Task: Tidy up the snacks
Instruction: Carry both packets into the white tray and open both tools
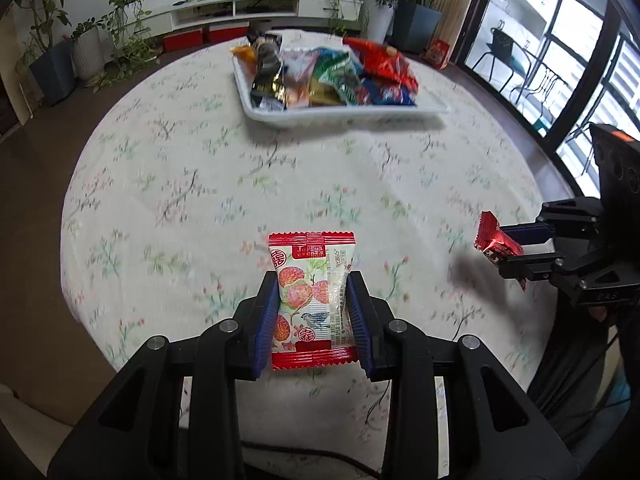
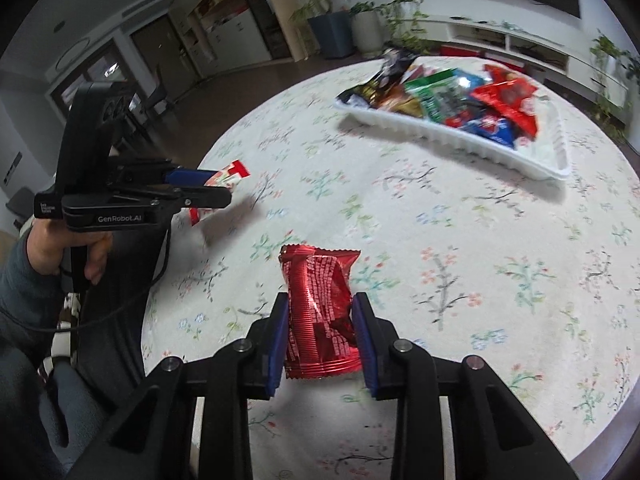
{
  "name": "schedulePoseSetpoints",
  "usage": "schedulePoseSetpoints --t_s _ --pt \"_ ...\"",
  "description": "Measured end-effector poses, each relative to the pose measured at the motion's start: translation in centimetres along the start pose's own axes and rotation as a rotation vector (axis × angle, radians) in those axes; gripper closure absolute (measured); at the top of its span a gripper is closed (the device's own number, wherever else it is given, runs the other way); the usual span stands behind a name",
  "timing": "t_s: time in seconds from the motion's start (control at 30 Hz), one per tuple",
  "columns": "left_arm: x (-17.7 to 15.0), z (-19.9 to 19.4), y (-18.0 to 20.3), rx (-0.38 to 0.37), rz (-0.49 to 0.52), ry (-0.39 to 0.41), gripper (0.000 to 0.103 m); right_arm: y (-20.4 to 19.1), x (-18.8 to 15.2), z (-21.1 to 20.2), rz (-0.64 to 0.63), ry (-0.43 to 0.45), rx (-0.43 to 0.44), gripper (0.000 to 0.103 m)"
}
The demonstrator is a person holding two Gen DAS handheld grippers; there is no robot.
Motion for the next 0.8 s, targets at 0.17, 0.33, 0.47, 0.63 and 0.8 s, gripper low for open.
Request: schedulePoseSetpoints --t_s 0.17,0.33,0.47,0.63,0.8 --pt "4.2 -0.9 0.1 -0.026 0.024 0.058 0.072 2.9 1.9 -1.3 0.085 0.055 -0.060 0.069" --pt "9.9 -1.4 -0.6 -0.036 0.037 0.129 0.072 5.3 5.3 -2.6 0.149 0.125 -0.128 0.069" --pt "15.3 -0.8 -1.0 -0.034 0.059 0.167 0.071 6.4 8.8 -3.0 0.171 0.174 -0.194 0.069" --pt "21.3 1.3 -0.7 -0.011 0.105 0.183 0.071 6.8 13.5 -1.9 0.169 0.203 -0.265 0.069" --pt "25.2 4.6 -1.5 0.000 0.116 0.170 0.071 7.3 16.8 0.7 0.165 0.191 -0.305 0.069"
Point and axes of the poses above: each gripper's, at about its wrist camera, not at the fingertips, and z roughly the way its jaws point, y to its right, x to its top, the point moved 1 cm from there along z, roughly the way its jaws point, and after that the axes turned 15 degrees about -x, right-handed, at the moved point
